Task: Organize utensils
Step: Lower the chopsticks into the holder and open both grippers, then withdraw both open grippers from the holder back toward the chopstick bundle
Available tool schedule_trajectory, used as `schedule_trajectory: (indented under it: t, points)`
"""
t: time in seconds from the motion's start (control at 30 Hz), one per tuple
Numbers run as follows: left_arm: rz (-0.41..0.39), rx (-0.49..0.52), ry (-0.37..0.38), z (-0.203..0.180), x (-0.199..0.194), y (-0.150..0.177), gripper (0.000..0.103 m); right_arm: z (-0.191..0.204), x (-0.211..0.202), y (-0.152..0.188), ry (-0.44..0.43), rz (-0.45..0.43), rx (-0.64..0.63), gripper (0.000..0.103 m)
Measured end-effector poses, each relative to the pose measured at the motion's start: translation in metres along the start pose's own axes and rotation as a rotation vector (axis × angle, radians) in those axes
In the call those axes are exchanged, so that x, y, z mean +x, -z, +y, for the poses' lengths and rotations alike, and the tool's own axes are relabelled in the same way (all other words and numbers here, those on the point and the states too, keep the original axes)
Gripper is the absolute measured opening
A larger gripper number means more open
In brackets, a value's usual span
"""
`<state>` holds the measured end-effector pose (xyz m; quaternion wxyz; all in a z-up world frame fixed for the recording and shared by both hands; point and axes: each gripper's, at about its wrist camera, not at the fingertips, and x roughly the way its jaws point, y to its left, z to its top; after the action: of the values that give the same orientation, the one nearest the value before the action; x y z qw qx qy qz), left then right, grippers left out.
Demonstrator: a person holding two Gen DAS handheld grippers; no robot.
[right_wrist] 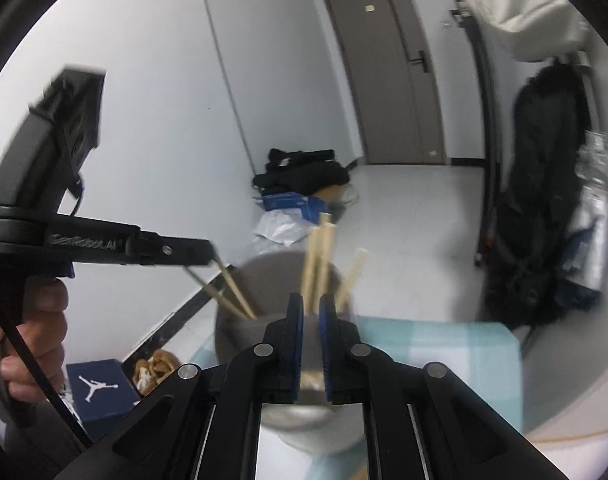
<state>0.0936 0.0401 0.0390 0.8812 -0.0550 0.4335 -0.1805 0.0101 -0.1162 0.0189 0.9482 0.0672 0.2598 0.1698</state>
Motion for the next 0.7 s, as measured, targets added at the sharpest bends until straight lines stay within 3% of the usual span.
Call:
schedule_trajectory:
  t: [0.07,0.13,0.17,0.23,0.3,0.33,0.4,0.53,0.7]
  points:
    - [-0.030,0.014,0.000,-0.007,-0.012,0.006,0.003,-0.007,-0.018,0.007,0.016,-0.005,0.014,0.019]
    - [-0.076,0.051,-0.017,-0.019,-0.025,0.012,0.014,-0.012,-0.031,0.010,0.034,-0.009,0.018,0.033]
    - [-0.100,0.068,-0.026,-0.026,-0.033,0.015,0.024,-0.014,-0.039,0.011,0.042,-0.017,0.025,0.034]
    - [-0.142,0.082,-0.030,-0.035,-0.046,0.022,0.040,-0.017,-0.053,0.010,0.052,-0.029,0.040,0.049]
    - [-0.186,0.090,-0.034,-0.045,-0.059,0.029,0.056,-0.018,-0.068,0.012,0.063,-0.042,0.055,0.051]
    - [-0.205,0.091,-0.042,-0.048,-0.063,0.032,0.058,-0.017,-0.077,0.013,0.066,-0.061,0.060,0.052]
    - [-0.238,0.093,-0.060,-0.053,-0.070,0.037,0.068,-0.017,-0.089,0.013,0.080,-0.081,0.061,0.062]
    - [-0.254,0.078,-0.112,-0.056,-0.075,0.048,0.081,-0.011,-0.111,0.018,0.133,-0.130,0.045,0.079]
    - [-0.295,0.077,-0.178,-0.063,-0.076,0.070,0.088,-0.013,-0.121,0.037,0.197,-0.119,0.044,0.080]
